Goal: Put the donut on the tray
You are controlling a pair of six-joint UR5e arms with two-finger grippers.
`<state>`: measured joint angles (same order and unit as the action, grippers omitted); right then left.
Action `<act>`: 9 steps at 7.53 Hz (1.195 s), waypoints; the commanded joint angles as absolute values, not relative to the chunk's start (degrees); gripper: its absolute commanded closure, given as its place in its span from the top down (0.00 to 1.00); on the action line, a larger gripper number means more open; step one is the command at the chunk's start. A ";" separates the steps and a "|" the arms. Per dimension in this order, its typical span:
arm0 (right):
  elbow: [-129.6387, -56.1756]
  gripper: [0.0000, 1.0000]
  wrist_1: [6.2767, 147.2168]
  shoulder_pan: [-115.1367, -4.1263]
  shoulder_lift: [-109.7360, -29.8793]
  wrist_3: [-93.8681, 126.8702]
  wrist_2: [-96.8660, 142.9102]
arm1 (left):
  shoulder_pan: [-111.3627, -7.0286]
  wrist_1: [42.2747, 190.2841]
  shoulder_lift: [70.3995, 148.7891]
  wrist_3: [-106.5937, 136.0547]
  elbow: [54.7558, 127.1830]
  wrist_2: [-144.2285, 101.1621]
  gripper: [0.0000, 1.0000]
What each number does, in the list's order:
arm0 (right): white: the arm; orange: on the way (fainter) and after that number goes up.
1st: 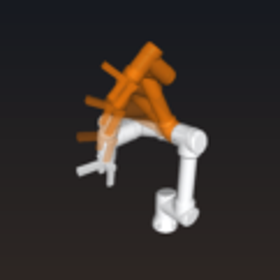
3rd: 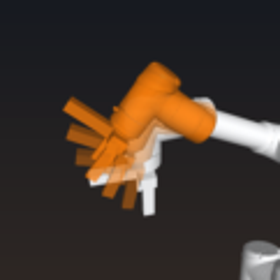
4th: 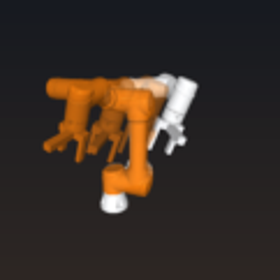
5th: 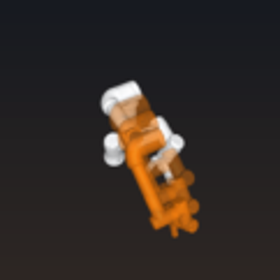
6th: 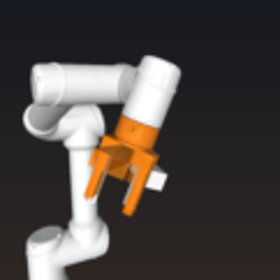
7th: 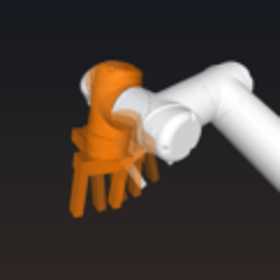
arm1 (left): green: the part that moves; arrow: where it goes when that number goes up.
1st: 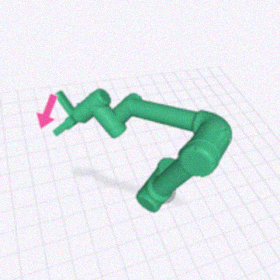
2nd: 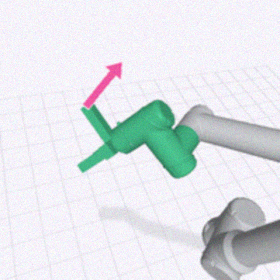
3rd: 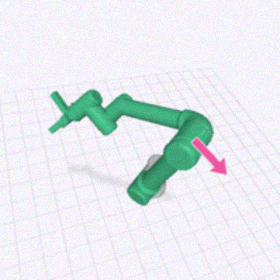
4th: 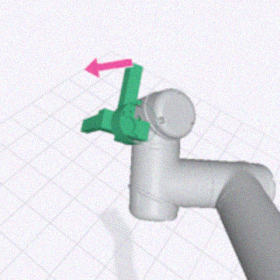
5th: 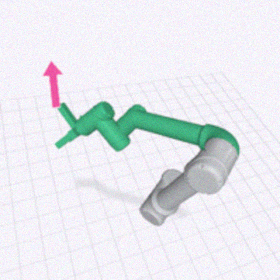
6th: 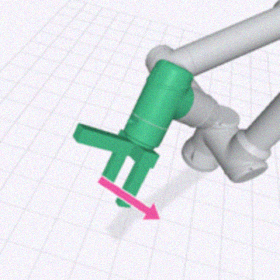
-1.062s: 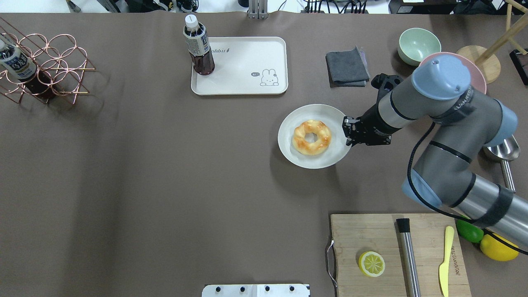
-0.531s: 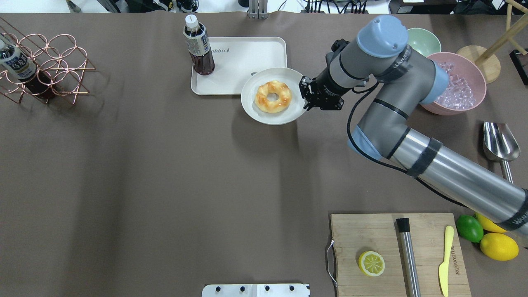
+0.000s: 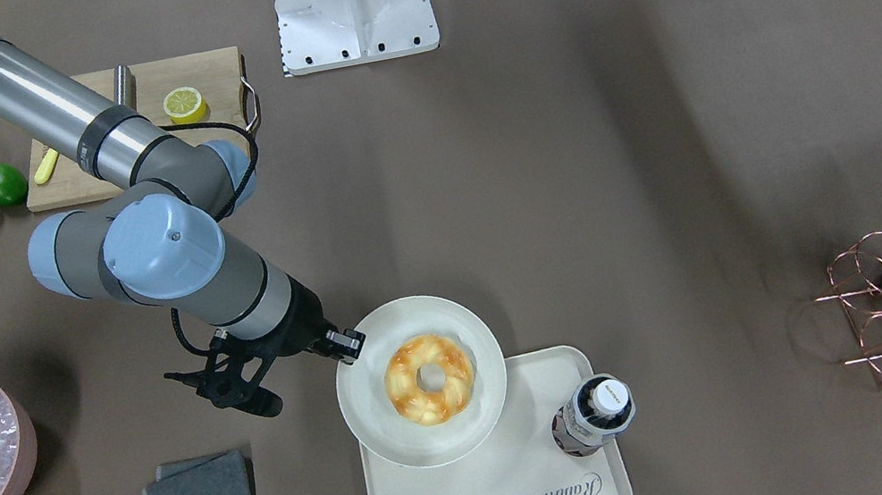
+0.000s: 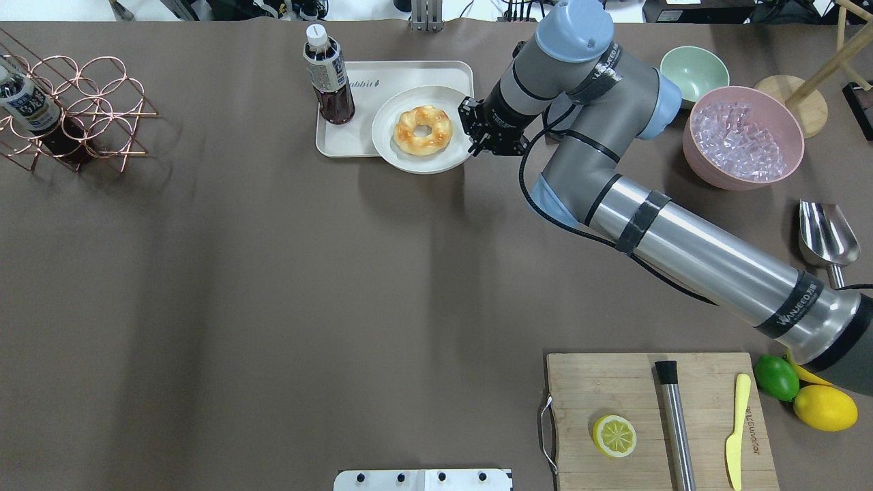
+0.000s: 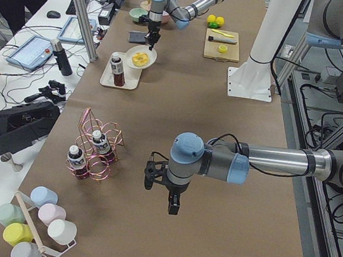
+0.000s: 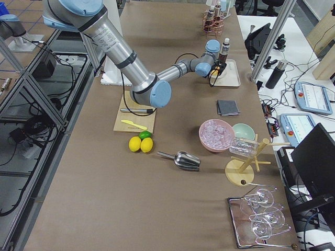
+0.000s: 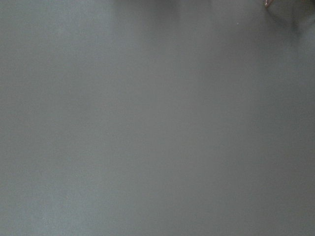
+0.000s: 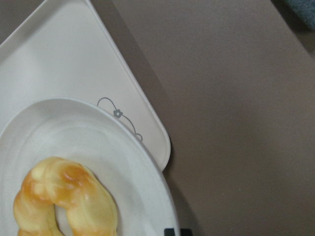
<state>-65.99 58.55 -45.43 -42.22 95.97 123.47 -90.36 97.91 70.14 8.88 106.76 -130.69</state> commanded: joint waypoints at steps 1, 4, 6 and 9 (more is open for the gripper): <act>-58.31 0.00 58.45 -45.35 -36.42 97.38 122.52 | -90.61 97.91 70.14 8.88 107.05 -130.69 0.98; -53.80 0.00 58.01 -45.79 -34.28 100.36 119.98 | -90.70 97.91 70.05 8.88 107.05 -130.61 0.98; -49.68 0.00 57.83 -45.70 -30.34 105.19 116.91 | -91.66 98.00 69.61 8.79 107.14 -130.61 0.98; -45.09 0.00 51.77 -44.30 -28.92 109.77 113.29 | -92.02 98.00 69.26 8.79 107.49 -130.61 0.98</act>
